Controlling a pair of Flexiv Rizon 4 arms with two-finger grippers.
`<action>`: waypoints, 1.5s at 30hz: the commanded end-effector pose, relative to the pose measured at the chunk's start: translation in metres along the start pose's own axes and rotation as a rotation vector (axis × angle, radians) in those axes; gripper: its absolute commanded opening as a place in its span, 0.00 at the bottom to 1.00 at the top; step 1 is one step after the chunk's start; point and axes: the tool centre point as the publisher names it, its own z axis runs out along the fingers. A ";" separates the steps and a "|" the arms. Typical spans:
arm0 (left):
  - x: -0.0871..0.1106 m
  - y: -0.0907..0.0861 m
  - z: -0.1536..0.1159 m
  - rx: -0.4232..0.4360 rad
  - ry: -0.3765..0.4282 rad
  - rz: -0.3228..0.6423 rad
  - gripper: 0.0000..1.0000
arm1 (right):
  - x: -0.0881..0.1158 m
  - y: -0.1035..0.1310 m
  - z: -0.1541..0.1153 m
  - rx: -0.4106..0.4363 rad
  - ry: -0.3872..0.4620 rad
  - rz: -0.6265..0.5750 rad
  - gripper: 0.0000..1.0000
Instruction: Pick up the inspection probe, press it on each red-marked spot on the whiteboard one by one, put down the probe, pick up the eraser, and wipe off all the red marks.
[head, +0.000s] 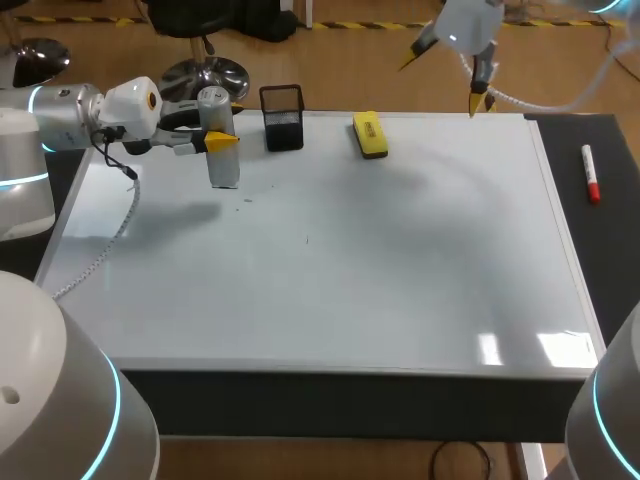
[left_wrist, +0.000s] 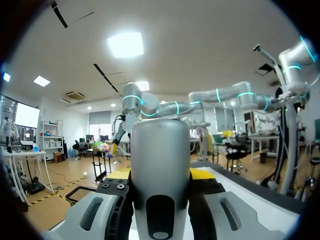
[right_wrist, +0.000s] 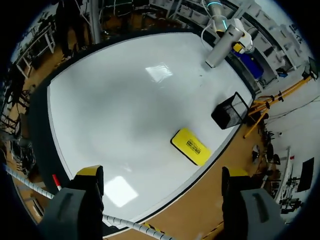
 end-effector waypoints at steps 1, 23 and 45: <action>0.000 -0.001 0.000 0.000 -0.001 0.002 0.00 | 0.005 0.000 -0.009 0.032 -0.014 0.034 1.00; 0.000 -0.001 0.000 0.000 -0.001 0.002 0.00 | 0.031 -0.020 -0.023 -0.104 -0.293 0.185 1.00; 0.000 -0.001 0.000 0.000 -0.001 0.002 0.00 | 0.034 -0.006 -0.032 -0.021 -0.268 0.105 1.00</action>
